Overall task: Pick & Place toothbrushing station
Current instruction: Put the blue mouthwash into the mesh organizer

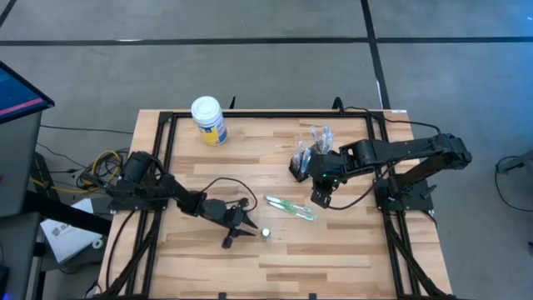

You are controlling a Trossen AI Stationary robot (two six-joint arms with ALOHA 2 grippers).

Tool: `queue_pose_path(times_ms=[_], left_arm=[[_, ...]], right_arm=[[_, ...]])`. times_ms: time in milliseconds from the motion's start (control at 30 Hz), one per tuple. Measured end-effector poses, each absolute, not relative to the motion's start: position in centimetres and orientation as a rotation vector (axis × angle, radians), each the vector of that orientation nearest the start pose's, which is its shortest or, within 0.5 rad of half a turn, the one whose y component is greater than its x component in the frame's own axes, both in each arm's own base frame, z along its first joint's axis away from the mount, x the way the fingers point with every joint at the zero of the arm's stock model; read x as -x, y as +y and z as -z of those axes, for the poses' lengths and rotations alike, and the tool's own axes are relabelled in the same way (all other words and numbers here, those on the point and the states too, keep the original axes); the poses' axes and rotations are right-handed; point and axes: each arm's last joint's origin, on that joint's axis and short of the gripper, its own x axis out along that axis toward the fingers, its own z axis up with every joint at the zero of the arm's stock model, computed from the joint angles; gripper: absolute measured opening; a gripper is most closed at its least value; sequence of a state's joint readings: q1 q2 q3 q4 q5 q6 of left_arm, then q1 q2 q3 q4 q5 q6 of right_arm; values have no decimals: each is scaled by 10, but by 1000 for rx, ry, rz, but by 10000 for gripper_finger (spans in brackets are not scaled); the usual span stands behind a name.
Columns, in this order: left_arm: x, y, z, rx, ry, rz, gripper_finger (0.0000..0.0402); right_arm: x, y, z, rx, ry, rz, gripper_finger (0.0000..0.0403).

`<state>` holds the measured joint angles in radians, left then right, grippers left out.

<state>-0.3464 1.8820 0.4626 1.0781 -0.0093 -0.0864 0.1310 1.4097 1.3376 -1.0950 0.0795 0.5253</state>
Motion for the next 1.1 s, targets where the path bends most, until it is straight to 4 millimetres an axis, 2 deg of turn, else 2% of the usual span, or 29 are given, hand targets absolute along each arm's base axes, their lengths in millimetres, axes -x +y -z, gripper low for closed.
queue_pose_path(times_ms=[267,400,500,667,1100], left_arm=[[-272,-98,-85,38,370,294,173],[-280,-101,-80,42,375,293,195],[-288,-101,-73,47,391,307,199],[-294,-96,-72,60,388,320,199],[-311,-98,-83,45,324,326,199]], right_arm=[[-262,32,-317,-342,1138,259,127],[-263,32,-317,-343,1136,258,127],[-263,32,-318,-343,1133,257,127],[-263,32,-318,-343,1131,257,127],[-263,32,-318,-344,1129,256,127]])
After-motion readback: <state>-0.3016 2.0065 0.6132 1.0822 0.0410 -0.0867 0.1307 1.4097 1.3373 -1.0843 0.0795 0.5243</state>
